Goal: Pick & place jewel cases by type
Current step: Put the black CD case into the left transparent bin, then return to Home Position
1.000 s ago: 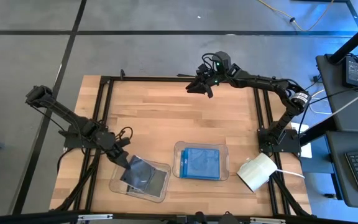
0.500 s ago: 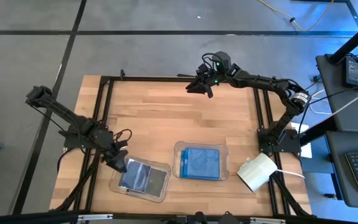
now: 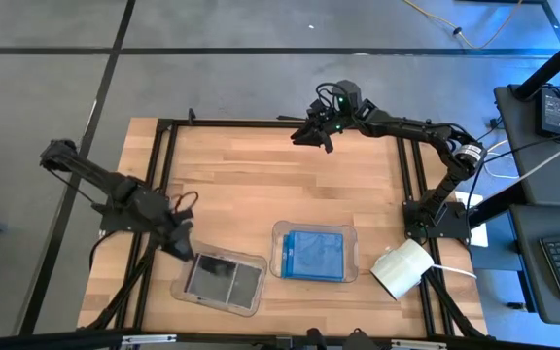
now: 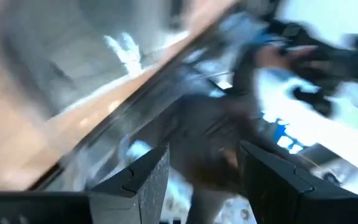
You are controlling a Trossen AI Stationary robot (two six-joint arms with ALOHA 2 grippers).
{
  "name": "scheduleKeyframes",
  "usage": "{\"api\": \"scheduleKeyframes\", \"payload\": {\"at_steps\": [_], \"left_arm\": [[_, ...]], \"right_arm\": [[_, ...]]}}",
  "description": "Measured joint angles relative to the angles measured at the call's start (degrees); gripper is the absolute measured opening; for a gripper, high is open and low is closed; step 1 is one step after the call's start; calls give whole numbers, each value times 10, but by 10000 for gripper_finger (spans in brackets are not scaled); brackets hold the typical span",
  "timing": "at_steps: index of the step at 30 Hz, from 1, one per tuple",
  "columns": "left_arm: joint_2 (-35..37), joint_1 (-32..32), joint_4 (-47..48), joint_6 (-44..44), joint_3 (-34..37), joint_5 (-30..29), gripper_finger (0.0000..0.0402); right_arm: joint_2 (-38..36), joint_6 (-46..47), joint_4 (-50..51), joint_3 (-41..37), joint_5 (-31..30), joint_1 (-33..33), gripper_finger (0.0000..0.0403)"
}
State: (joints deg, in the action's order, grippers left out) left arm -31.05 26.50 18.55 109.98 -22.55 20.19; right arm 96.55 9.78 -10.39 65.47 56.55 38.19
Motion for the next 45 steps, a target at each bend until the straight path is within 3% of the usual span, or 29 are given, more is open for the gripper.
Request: {"api": "scheduleKeyframes", "payload": {"at_steps": [6,10,14,16,19,21,23,28,37,45], "left_arm": [[33,-60,-2,-179,-48,-73,185],[44,-130,-3,-367,-55,-88,185],[45,-213,-5,-617,-55,-102,185],[45,-253,-13,-759,-55,-146,185],[42,-301,-19,-946,-55,-271,185],[37,-327,-35,-1013,-51,-362,185],[36,-356,-67,-1070,-40,-389,185],[84,-418,-65,-1118,-24,-311,185],[226,-477,-79,-1094,84,-305,185],[310,-503,-67,-1097,129,-315,184]], "right_arm": [[0,-3,0,0,0,0,139],[0,-56,0,0,-1,0,139],[0,-103,-1,0,-10,-6,139],[0,-103,-1,0,-30,-15,139],[0,-125,5,0,-96,-35,139],[0,-149,25,0,-172,-49,139],[0,-156,33,-7,-222,-55,139],[-23,-132,-29,-69,-211,-56,139],[-156,-82,-262,-285,-344,-55,139],[-239,-53,-324,-392,-365,-55,139]]}}
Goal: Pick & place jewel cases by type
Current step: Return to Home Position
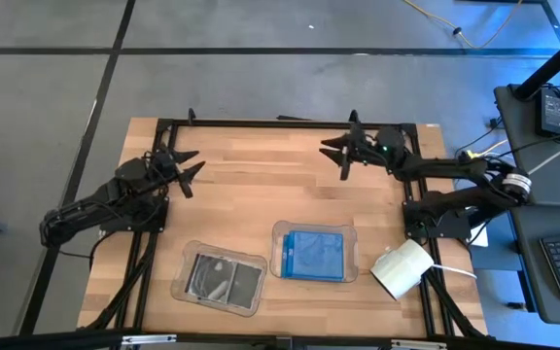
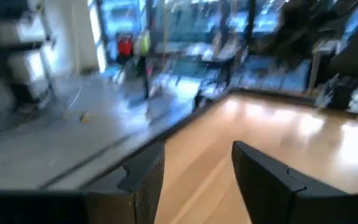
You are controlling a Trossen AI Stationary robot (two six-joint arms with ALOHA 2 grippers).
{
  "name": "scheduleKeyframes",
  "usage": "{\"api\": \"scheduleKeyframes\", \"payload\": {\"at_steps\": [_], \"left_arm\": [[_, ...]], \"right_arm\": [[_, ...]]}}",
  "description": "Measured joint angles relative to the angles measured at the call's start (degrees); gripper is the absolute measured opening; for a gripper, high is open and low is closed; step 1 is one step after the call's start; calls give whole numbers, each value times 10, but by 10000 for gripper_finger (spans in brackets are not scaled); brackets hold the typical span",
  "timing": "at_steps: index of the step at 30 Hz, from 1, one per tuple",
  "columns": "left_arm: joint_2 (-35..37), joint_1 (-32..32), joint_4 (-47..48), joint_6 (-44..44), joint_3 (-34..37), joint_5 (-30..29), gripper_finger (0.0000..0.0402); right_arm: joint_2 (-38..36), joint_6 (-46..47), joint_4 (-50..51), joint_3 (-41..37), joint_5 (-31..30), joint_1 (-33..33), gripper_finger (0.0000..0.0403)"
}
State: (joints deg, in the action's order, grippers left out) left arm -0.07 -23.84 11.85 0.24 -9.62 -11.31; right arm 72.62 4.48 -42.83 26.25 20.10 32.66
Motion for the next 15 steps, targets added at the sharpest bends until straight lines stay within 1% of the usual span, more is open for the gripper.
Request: {"api": "scheduleKeyframes", "payload": {"at_steps": [3,7,12,15], "left_arm": [[0,-7,19,5,-1,-7,184],[0,-9,20,20,6,19,184],[0,-10,4,26,17,10,184],[-1,-10,-6,22,19,9,184]], "right_arm": [[-29,13,-5,-39,-26,1,139],[-73,16,-55,-100,-54,5,139],[-123,30,-146,-176,-57,18,139],[-141,28,-181,-202,-57,26,139]]}}
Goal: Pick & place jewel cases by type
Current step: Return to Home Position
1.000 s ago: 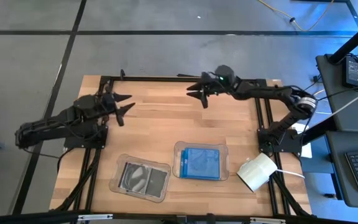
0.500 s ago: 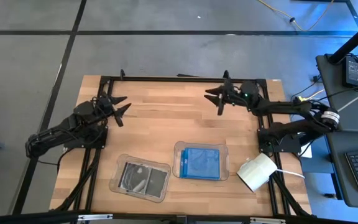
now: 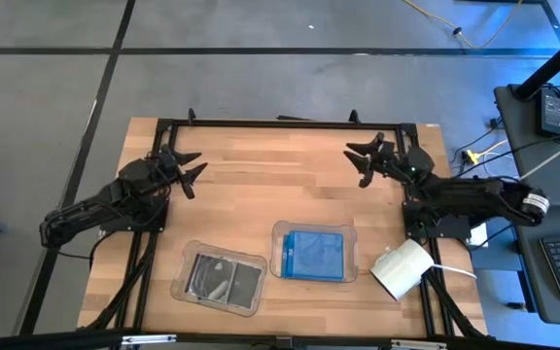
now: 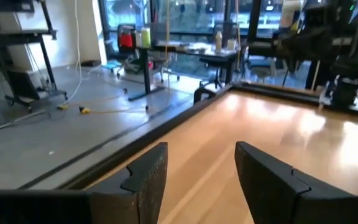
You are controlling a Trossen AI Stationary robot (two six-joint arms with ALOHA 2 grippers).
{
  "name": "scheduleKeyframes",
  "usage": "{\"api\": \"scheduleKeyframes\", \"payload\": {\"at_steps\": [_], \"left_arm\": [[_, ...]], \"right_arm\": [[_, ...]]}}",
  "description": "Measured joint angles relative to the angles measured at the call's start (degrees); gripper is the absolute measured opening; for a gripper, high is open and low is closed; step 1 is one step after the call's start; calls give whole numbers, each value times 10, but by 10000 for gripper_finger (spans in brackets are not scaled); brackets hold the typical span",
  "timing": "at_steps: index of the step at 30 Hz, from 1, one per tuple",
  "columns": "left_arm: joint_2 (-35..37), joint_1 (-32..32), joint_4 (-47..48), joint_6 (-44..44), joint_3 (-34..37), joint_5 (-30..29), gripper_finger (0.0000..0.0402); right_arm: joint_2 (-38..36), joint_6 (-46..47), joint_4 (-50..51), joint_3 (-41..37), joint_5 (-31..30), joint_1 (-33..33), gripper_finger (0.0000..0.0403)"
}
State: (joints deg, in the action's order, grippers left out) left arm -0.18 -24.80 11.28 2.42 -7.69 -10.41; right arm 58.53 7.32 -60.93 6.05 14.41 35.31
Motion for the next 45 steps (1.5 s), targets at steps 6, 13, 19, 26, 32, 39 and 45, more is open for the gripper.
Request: {"api": "scheduleKeyframes", "payload": {"at_steps": [6,13,19,26,32,39,45], "left_arm": [[2,0,-66,4,48,-4,184],[-2,-2,-94,0,56,-14,184],[-3,-2,-94,0,56,-15,184],[-3,-2,-96,3,56,-15,184],[-3,-2,-96,-2,56,-15,184],[-3,-2,-97,-2,56,-15,184],[-3,-2,-98,-2,56,-16,184]], "right_arm": [[-24,1,-28,-40,0,20,139],[-68,16,-15,-57,-13,39,139],[-115,-1,14,-57,-13,39,139],[-237,-1,134,-57,-5,39,139],[-366,12,205,-57,60,39,139],[-521,29,326,-57,63,39,139],[-582,66,387,-57,96,39,139]]}}
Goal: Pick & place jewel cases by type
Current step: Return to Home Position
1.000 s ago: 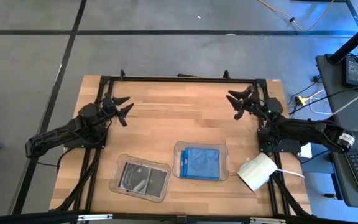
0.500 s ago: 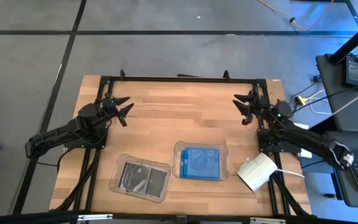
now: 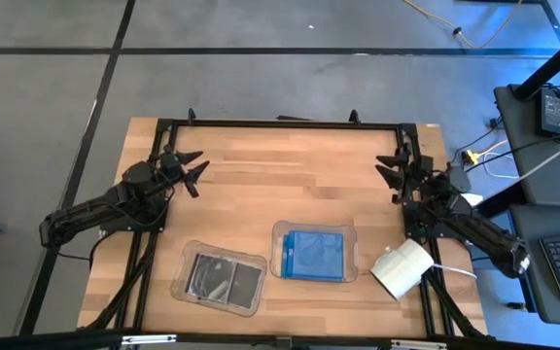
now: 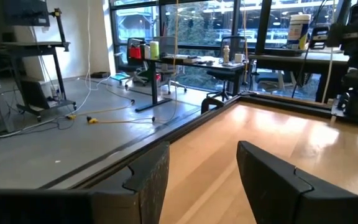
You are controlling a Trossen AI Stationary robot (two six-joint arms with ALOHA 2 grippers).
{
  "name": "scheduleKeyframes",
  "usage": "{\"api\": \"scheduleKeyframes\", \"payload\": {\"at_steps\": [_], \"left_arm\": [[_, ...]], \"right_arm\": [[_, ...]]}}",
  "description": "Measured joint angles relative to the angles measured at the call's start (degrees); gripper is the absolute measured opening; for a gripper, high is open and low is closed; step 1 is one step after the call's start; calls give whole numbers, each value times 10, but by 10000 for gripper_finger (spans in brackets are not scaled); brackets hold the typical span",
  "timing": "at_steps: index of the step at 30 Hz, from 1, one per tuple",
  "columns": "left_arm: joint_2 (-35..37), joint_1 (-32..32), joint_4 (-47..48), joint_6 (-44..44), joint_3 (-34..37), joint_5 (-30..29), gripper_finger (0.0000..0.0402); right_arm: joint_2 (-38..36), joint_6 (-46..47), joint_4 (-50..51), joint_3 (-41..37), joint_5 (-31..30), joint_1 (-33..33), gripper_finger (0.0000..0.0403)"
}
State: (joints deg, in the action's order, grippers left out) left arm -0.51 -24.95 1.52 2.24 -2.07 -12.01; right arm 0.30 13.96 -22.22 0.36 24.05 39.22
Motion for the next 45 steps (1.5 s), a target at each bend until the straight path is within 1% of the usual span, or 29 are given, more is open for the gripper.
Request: {"api": "scheduleKeyframes", "payload": {"at_steps": [2,5,12,16,45], "left_arm": [[0,0,0,0,0,-2,184],[0,0,-1,0,0,-4,184],[0,0,1,0,0,-4,184],[0,0,0,0,0,-4,184],[0,0,0,0,0,-4,184]], "right_arm": [[-2,12,-8,0,3,-1,139],[0,25,7,0,6,-1,139],[0,24,127,0,6,-1,139],[0,24,178,0,5,-1,139],[1,22,176,0,6,-1,139]]}}
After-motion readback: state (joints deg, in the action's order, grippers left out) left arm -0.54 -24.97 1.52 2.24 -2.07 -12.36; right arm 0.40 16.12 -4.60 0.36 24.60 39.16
